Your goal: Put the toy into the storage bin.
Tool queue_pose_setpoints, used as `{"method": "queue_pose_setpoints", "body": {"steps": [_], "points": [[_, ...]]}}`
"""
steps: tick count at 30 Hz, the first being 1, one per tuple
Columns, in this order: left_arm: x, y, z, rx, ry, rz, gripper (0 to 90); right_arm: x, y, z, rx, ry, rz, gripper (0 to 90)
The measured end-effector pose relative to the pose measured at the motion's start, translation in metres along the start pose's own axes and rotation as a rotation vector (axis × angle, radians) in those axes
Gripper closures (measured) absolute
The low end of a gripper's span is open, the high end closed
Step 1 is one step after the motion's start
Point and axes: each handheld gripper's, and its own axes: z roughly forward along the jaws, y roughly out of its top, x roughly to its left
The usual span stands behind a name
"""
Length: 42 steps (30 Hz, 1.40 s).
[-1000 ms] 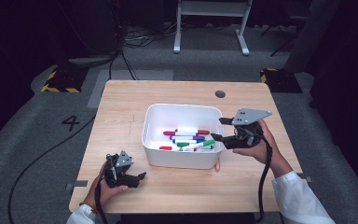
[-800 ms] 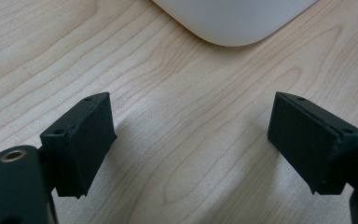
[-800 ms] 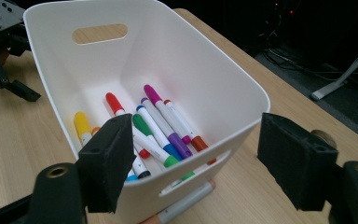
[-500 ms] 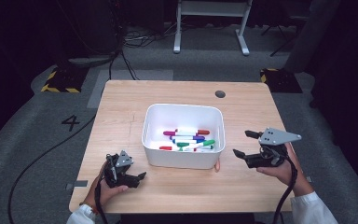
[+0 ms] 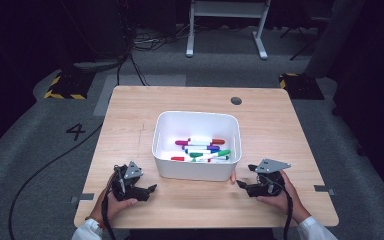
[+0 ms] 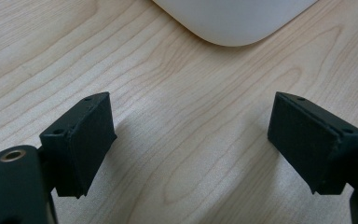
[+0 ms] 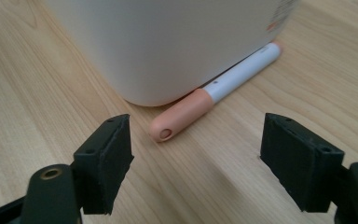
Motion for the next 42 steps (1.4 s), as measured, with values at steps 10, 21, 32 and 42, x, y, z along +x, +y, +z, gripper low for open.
{"method": "queue_pose_setpoints", "body": {"steps": [10,21,32,42], "points": [[0.000,0.000,0.000,-0.001,0.000,0.000,14.7,0.007,0.000,0.026,0.030,-0.004,-0.008,25.2],[0.000,0.000,0.000,-0.001,0.000,0.001,14.7,-0.013,-0.009,0.020,0.046,-0.064,0.047,28.2],[0.000,0.000,0.000,-0.002,0.002,0.001,14.7,-0.042,-0.013,0.007,0.016,-0.118,0.132,32.9],[0.000,0.000,0.000,-0.002,0.002,0.001,14.7,-0.058,-0.016,0.014,0.038,-0.150,0.166,53.0]]}}
